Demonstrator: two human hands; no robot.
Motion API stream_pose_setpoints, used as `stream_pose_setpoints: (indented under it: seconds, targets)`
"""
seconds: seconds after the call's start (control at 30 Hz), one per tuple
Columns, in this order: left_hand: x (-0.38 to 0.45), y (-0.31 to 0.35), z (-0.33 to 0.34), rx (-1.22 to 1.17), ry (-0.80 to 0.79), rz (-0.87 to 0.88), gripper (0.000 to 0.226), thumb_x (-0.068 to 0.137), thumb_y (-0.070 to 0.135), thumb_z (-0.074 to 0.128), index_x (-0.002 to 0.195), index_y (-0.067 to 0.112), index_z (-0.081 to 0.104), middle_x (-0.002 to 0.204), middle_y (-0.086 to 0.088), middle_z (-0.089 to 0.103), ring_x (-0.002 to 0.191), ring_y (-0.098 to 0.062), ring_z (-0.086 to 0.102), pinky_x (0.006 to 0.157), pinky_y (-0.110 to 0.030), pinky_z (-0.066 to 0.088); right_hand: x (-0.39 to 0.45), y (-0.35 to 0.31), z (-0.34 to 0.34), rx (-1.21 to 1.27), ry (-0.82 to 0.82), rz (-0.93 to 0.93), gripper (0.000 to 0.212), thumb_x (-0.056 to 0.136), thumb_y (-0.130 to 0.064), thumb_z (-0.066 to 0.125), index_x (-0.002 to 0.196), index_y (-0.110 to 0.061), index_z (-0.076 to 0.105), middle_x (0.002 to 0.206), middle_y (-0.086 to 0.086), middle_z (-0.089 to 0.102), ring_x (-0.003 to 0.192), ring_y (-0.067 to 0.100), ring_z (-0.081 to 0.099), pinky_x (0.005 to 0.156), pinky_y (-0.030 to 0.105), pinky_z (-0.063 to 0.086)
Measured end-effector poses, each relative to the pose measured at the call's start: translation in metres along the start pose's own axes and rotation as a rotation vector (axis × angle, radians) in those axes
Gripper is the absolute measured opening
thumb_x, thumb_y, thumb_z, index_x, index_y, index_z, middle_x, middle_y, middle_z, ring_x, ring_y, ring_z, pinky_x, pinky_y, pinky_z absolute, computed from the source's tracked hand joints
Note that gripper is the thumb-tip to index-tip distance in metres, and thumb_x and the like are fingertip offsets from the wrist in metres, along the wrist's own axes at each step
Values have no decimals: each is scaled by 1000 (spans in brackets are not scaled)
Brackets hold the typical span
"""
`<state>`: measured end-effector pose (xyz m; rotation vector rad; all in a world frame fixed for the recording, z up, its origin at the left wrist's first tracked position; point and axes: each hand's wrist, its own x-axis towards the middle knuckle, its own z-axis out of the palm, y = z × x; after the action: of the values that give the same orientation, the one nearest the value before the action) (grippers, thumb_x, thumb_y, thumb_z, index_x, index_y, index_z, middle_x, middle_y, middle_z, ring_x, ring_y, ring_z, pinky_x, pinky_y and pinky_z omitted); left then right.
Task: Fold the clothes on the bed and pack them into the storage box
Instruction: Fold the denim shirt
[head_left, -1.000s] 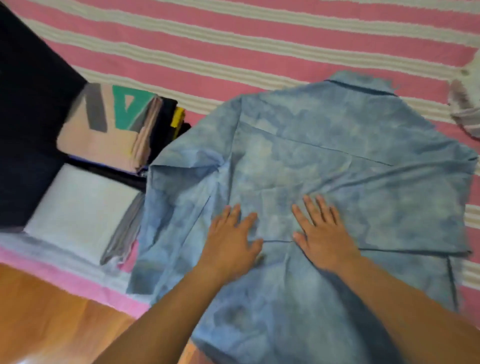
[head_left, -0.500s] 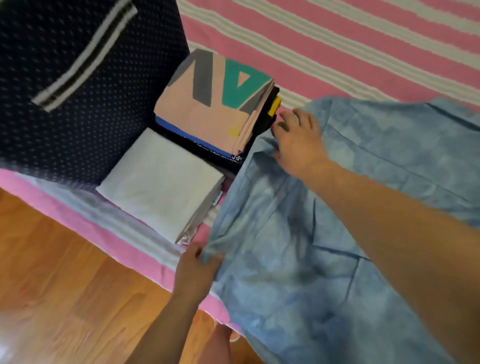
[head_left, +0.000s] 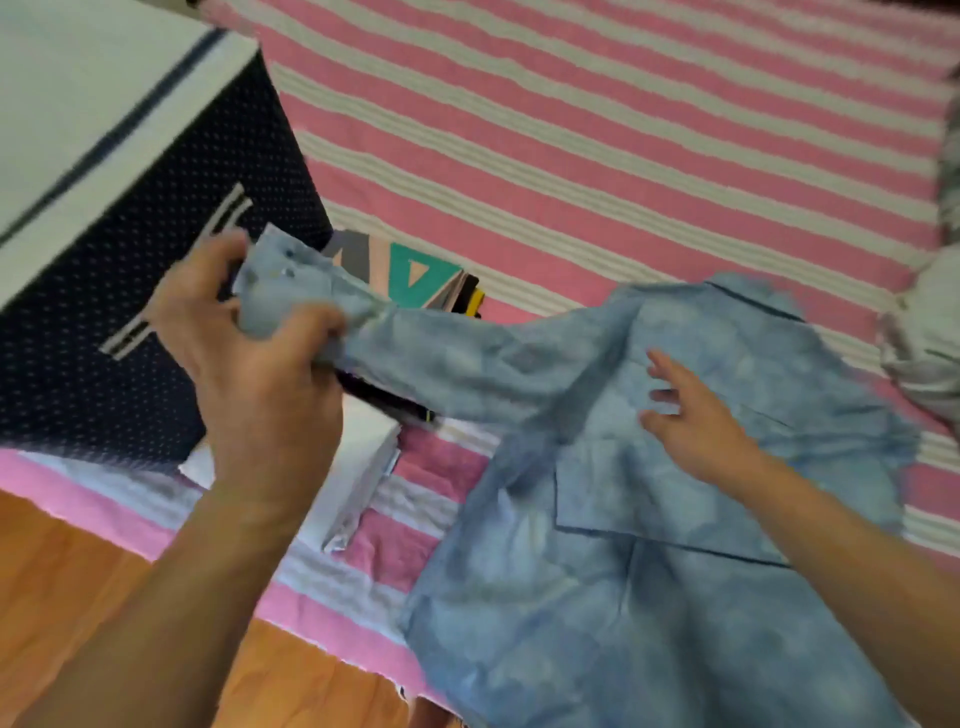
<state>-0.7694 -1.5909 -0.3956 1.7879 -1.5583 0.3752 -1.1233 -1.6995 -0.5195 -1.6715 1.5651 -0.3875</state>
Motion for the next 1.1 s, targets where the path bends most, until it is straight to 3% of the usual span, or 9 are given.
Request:
stream_pose_setpoints:
  seconds: [0.13, 0.2, 0.3, 0.43, 0.6, 0.7, 0.8, 0.93, 1.1]
  targets:
    - [139, 63, 40, -205, 240, 179, 12, 80, -6, 58, 81, 2, 67, 123, -22, 46, 115, -15, 46, 93, -21, 38, 6, -58, -57, 916, -67, 282, 52, 92, -31, 63, 141, -22, 50, 141, 9, 56, 112, 20, 64, 92, 38, 54]
    - [172, 137, 65, -331, 243, 332, 17, 72, -6, 54, 79, 3, 66, 121, -21, 51, 100, -24, 55, 78, -25, 41, -7, -58, -97, 1193, -52, 300, 46, 94, -45, 56, 133, -21, 55, 141, 14, 56, 121, 32, 61, 101, 50, 51]
    - [146, 257, 101, -551, -192, 591, 38, 92, 11, 48, 124, -1, 64, 143, -27, 49, 125, -31, 52, 102, -11, 30, -42, -11, -153, 1517, 91, 245, 55, 94, -56, 48, 130, -16, 56, 145, 21, 52, 130, 45, 52, 111, 61, 38]
    - [1, 291, 147, -683, -595, 894, 58, 87, -1, 54, 144, 12, 53, 157, -25, 36, 140, -37, 43, 113, -42, 39, -109, 90, -179, 1744, 368, 364, 51, 96, -59, 45, 121, -17, 63, 138, 15, 59, 129, 40, 55, 108, 62, 36]
    - [-128, 172, 225, -56, -915, 361, 89, 64, 12, 81, 144, 17, 42, 151, -31, 37, 130, -49, 47, 101, -59, 48, -158, 210, -119, 1439, 465, 874, 65, 49, -47, 86, 101, -16, 62, 122, 11, 70, 103, 29, 70, 89, 46, 49]
    - [-132, 114, 252, 162, -996, 234, 86, 75, 38, 82, 147, 16, 40, 149, -27, 35, 129, -50, 43, 95, -62, 48, -149, 244, -84, 1221, 496, 1049, 29, 92, -41, 63, 85, -16, 51, 78, 6, 67, 66, 17, 65, 69, 30, 54]
    - [-116, 102, 275, 174, -922, 265, 68, 80, 43, 79, 134, 18, 45, 136, -18, 41, 112, -46, 54, 72, -56, 52, -117, 256, -76, 1073, 738, 1045, 17, 99, -31, 58, 106, -16, 56, 89, 6, 60, 76, 20, 63, 70, 35, 58]
    - [-98, 96, 291, 221, -979, 409, 28, 89, 25, 69, 104, 15, 47, 99, -15, 45, 69, -45, 61, 53, -47, 43, -78, 271, -79, 1178, 864, 1054, 58, 74, -37, 76, 127, -19, 59, 110, 4, 68, 89, 24, 69, 63, 38, 61]
    - [-54, 82, 291, 167, -1082, 556, 31, 76, 29, 50, 100, 10, 55, 103, -15, 54, 92, -43, 57, 68, -47, 50, -76, 231, -84, 128, 1025, 1276, 76, 83, -47, 66, 135, 5, 45, 141, 23, 41, 127, 44, 42, 105, 53, 37]
